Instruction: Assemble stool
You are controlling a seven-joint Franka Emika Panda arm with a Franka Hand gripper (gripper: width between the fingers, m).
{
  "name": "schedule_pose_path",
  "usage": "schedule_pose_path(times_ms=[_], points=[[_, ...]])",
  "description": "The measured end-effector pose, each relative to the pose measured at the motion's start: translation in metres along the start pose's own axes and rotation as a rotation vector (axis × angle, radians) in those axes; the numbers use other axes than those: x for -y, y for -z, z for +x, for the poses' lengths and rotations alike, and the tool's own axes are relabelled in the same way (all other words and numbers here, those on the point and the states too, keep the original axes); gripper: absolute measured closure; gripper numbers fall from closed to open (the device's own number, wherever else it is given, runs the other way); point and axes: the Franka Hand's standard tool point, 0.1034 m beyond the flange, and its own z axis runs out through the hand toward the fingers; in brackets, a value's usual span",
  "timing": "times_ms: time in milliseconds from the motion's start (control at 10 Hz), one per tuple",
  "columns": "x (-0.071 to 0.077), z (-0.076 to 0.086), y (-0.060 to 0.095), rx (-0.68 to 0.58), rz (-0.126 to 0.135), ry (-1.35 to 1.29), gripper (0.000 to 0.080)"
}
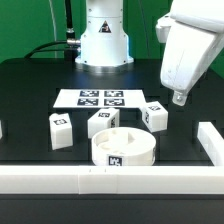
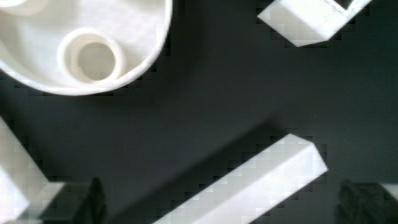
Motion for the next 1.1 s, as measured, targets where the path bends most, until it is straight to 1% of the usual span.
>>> schedule_pose_path(times_ms=[100, 400, 500, 600, 700, 800, 900, 1000, 1100], points=[[0.0, -0.002, 0.0, 0.02, -0.002, 0.011, 0.015], [0.001, -0.002, -0.001, 0.02, -0.001, 0.011, 0.015], [-0.002, -0.005, -0.002, 0.012, -0.009, 0.04, 0.015], [-0.007, -0.021, -0.008, -0.005, -0.024, 0.074, 0.015], [-0.006, -0.04, -0.016, -0.004, -0.018, 0.082, 0.015], [-0.007, -0.051, -0.022, -0.006, -0.013, 0.091, 0.015], [-0.009, -0.06, -0.027, -0.012, -0.013, 0.093, 0.015], [-0.01, -0.064, -0.029, -0.011, -0.008, 0.086, 0.015], [-0.01, -0.063, -0.029, -0.011, -0.008, 0.087, 0.015]])
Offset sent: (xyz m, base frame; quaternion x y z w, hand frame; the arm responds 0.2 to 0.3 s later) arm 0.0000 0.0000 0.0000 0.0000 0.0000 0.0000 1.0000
